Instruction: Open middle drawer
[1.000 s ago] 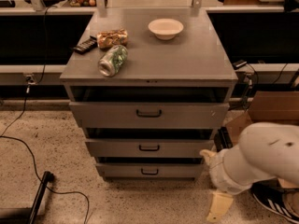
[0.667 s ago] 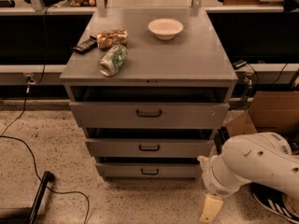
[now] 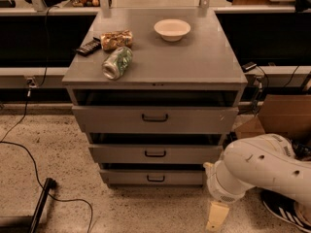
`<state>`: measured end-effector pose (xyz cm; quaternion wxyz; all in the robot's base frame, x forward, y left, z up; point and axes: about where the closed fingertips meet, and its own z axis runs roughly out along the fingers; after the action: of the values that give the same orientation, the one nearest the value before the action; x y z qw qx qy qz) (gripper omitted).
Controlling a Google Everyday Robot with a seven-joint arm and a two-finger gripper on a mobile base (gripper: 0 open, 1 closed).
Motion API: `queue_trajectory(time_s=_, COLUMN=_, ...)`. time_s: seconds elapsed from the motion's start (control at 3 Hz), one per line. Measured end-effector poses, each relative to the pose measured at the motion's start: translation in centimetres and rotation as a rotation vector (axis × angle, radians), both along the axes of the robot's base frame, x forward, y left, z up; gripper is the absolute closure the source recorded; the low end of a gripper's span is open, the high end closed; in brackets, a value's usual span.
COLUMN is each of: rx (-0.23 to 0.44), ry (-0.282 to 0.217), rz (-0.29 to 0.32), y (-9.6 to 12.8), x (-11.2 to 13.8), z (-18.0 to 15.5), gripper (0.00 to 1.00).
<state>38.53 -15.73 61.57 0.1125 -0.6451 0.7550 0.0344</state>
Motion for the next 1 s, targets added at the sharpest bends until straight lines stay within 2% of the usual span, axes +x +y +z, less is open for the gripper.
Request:
queue_trajectory(time_s=0.33, rx=-0.055, ry=-0.001, rz=0.016, y=0.9, x=0.3, z=-3.6, gripper=0.00)
queue_trajectory(time_s=0.67, rx=-0.065, ry=-0.088, rz=-0.014, y=0.9, x=2.5, z=-3.5, gripper=0.00)
queue_trajectory(time_s=1.0, rx=-0.065, ry=-0.088, rz=-0.018, y=0.8, x=2.5, z=-3.4, gripper=0.00)
